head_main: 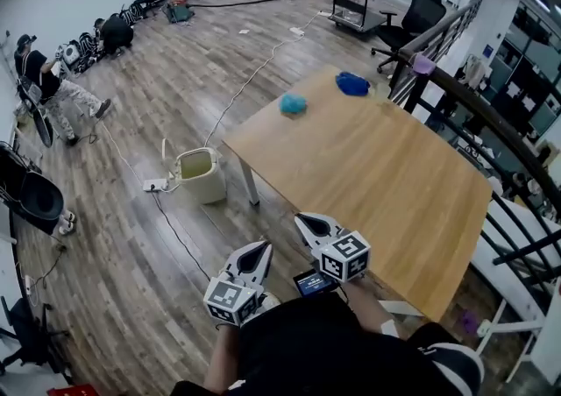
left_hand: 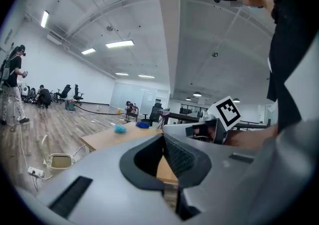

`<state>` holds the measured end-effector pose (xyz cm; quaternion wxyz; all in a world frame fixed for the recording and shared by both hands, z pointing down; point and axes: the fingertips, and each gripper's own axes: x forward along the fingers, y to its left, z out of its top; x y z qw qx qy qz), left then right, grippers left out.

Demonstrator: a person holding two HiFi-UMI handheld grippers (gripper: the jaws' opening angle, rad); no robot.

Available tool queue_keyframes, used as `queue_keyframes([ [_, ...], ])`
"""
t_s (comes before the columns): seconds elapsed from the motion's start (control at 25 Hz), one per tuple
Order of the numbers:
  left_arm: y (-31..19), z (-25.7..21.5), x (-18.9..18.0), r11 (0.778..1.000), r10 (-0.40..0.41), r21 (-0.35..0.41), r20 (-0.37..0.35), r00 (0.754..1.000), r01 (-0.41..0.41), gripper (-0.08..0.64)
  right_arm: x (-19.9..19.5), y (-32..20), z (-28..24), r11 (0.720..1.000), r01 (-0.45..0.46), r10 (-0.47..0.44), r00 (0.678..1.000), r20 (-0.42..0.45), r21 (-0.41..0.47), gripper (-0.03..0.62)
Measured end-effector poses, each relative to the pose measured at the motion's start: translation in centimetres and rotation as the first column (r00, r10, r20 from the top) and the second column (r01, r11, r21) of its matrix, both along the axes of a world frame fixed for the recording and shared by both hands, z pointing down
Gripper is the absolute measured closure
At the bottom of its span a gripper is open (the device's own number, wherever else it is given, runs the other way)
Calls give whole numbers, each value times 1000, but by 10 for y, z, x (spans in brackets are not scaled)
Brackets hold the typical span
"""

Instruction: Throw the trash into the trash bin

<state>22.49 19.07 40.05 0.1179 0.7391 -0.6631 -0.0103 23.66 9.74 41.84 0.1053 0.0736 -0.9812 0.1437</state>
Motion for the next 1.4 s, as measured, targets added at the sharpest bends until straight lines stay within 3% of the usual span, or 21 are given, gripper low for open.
queue_keyframes([
  [0.16,6,11,-50,1000,-20,-2,-48,999,20,554,-45,11,1,1000,17,-18,1000,25,13,594],
  [0.32,-4,8,-76,1000,1,9,-143,990,0,554,-60,2,17,1000,7,-6,1000,-25,11,595],
  [0.48,-24,17,-105,1000,-13,-20,-132,991,10,554,-88,-29,19,1000,-30,30,999,-25,-10,595],
  [0.72,-60,7,-152,998,-25,-64,-132,991,16,554,-156,-75,21,999,-1,-1,999,-48,-49,594],
  [1.0,-130,17,-241,992,-50,-124,-86,995,39,554,-244,-157,17,1000,20,-20,1000,-10,-20,595],
  [1.24,-213,8,-278,990,12,-139,-48,999,-18,554,-270,-229,33,993,-67,62,997,-50,-100,595],
  [1.4,-263,-19,-269,984,131,-110,-111,985,-143,554,-280,-281,32,981,-115,112,993,-26,-158,595],
])
